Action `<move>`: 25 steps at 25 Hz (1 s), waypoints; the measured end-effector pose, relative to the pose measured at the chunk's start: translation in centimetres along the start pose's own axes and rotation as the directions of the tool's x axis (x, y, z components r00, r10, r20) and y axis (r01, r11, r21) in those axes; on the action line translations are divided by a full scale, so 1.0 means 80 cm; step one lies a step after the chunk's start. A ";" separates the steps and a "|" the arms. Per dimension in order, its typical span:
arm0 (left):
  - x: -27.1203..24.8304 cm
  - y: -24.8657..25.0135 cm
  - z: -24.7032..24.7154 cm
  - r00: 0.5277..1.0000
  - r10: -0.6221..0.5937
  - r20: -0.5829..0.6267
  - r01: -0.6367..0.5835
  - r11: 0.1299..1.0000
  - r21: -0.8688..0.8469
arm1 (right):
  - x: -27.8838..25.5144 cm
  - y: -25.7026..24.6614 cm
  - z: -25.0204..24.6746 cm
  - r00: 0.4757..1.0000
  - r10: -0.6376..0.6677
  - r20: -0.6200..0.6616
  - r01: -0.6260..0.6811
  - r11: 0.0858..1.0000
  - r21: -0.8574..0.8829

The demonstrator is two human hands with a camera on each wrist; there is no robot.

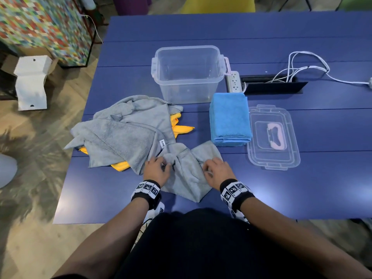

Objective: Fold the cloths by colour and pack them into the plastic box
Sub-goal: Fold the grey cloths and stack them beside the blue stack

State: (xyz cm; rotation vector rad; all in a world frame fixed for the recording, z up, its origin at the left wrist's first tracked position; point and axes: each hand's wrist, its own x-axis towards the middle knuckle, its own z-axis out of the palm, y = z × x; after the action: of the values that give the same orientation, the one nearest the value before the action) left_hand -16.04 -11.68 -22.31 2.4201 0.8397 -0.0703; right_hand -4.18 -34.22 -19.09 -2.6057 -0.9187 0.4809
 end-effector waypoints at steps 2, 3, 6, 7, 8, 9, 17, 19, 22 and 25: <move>-0.006 0.009 -0.007 0.996 -0.026 -0.084 0.009 0.981 -0.193 | 0.000 0.002 -0.001 0.980 0.123 0.156 -0.144 0.981 0.131; -0.009 0.015 -0.014 0.991 -0.059 -0.119 0.025 0.963 -0.270 | 0.002 0.005 -0.004 0.952 0.175 0.251 -0.220 0.962 0.161; -0.009 0.031 -0.042 0.957 -0.214 -0.195 0.115 0.898 -0.424 | 0.013 0.018 -0.007 0.902 0.194 0.386 -0.290 0.934 0.208; -0.003 0.032 -0.054 0.938 -0.289 -0.193 0.159 0.850 -0.501 | 0.019 0.021 -0.010 0.902 0.211 0.376 -0.331 0.898 0.290; 0.002 0.032 -0.066 0.925 -0.325 -0.197 0.160 0.804 -0.573 | 0.023 0.020 -0.018 0.903 0.233 0.360 -0.384 0.812 0.439; 0.011 0.024 -0.072 0.917 -0.342 -0.204 0.142 0.759 -0.635 | 0.027 0.014 -0.028 0.899 0.273 0.342 -0.433 0.671 0.602; 0.009 -0.015 -0.034 0.792 -0.270 0.548 0.473 0.839 -0.270 | 0.023 0.017 -0.044 0.793 0.494 0.358 -0.582 0.438 0.685; 0.003 -0.028 -0.028 0.779 -0.308 0.547 0.457 0.876 -0.158 | 0.012 0.032 -0.035 0.767 0.490 0.415 -0.634 0.480 0.606; 0.021 -0.022 -0.074 0.917 -0.243 0.317 0.377 0.787 -0.489 | 0.026 0.014 -0.058 0.849 0.422 0.317 -0.494 0.426 0.758; 0.061 -0.020 -0.137 0.895 -0.408 0.180 0.345 0.376 -0.860 | 0.060 -0.009 -0.103 0.898 0.387 0.209 -0.256 0.072 0.964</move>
State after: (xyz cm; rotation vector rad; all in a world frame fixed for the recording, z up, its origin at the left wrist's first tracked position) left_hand -14.55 -2.12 -15.07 1.1980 1.0945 0.2283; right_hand 2.42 -32.21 -12.45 -1.4312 0.1853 0.7192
